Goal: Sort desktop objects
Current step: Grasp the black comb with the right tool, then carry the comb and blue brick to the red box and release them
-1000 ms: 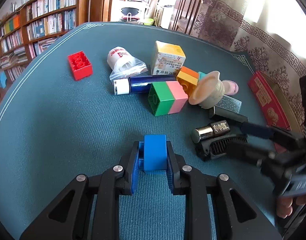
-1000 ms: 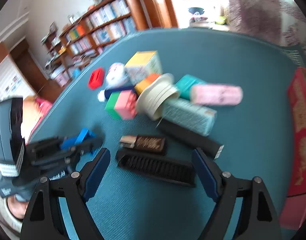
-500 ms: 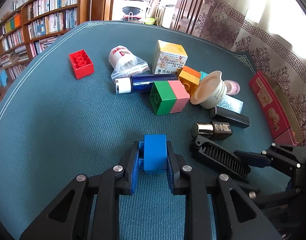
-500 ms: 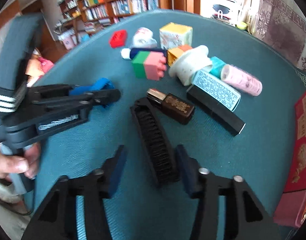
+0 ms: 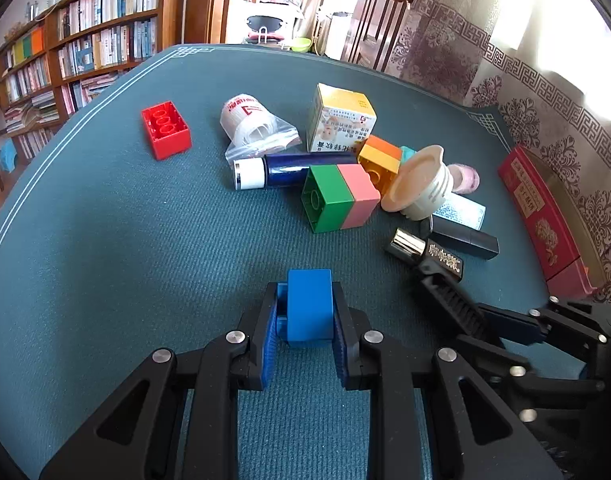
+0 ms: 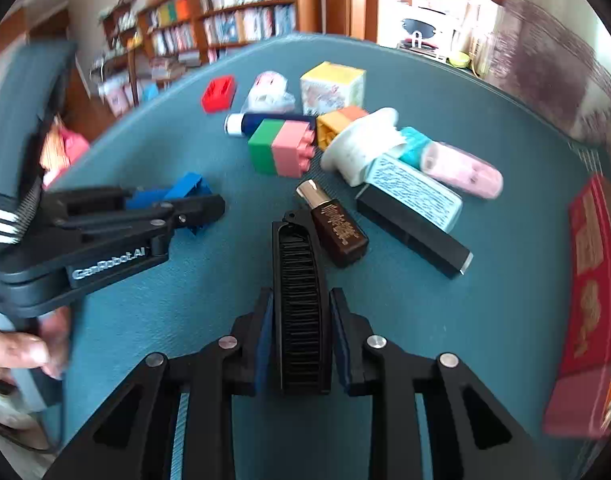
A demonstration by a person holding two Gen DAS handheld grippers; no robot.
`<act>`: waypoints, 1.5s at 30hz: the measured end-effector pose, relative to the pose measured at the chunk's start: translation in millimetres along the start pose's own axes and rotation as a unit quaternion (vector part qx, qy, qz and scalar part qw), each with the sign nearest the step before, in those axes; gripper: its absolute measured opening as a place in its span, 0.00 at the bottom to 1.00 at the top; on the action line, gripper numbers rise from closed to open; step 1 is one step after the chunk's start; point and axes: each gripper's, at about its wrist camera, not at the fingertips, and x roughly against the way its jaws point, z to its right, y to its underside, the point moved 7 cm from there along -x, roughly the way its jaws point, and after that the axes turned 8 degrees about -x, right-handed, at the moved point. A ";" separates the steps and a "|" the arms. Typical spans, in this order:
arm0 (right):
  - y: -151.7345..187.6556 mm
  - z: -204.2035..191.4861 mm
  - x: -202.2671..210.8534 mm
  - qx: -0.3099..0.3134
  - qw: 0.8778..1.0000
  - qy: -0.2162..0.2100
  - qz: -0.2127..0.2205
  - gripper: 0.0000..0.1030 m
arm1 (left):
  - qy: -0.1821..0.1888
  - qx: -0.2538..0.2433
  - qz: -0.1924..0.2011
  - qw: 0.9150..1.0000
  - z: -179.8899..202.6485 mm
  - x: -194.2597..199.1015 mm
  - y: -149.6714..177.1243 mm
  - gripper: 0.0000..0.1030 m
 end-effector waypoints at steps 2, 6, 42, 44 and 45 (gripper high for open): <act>-0.4 4.2 10.2 -0.019 1.000 -0.006 0.019 0.29 | -0.001 -0.001 0.005 1.000 0.6 2.6 -1.3 0.24; -1.2 17.3 36.9 -0.063 0.996 -0.013 0.059 0.29 | 0.001 -0.001 0.010 1.000 3.5 5.3 2.4 0.24; 13.6 254.4 159.5 -0.288 0.912 0.199 0.213 0.29 | 0.079 -0.135 0.046 0.987 183.2 31.5 -21.4 0.24; 15.3 259.1 152.5 -0.293 0.914 0.194 0.204 0.29 | 0.080 -0.138 0.044 0.986 189.6 29.6 -22.1 0.24; 15.3 260.9 150.5 -0.296 0.915 0.190 0.199 0.30 | 0.082 -0.139 0.043 0.986 192.9 28.5 -22.7 0.24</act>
